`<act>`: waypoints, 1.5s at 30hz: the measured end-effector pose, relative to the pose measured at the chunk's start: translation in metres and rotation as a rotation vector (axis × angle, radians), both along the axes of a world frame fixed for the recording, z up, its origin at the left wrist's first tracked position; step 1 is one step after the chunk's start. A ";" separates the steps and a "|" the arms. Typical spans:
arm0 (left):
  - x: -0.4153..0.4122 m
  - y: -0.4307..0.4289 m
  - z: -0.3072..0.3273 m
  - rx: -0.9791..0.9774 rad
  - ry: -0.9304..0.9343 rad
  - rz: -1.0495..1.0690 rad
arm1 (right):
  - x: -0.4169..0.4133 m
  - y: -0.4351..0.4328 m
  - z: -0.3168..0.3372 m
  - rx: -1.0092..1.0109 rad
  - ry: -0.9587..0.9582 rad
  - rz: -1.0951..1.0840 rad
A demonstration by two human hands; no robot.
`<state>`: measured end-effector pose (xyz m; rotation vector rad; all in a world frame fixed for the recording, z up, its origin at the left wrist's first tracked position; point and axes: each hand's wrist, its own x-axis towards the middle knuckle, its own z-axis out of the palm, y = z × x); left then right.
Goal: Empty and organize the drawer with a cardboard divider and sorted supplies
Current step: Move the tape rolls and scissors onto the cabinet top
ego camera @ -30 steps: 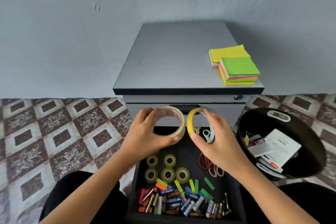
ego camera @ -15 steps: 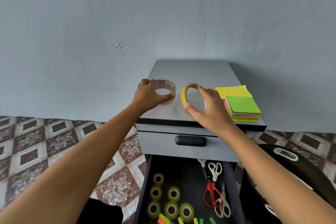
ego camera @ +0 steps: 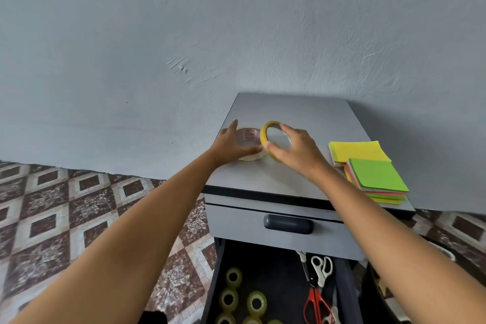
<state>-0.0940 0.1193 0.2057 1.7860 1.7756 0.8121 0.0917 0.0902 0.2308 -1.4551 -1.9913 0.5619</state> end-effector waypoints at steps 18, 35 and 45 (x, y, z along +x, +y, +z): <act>-0.037 -0.006 -0.009 -0.029 -0.084 -0.041 | -0.048 0.064 0.002 -0.134 -0.154 0.172; -0.037 0.004 -0.013 0.072 -0.040 -0.050 | -0.027 0.060 -0.028 -0.175 0.170 0.169; -0.037 0.012 -0.005 0.028 -0.037 -0.037 | -0.042 0.067 -0.025 -0.179 0.156 0.122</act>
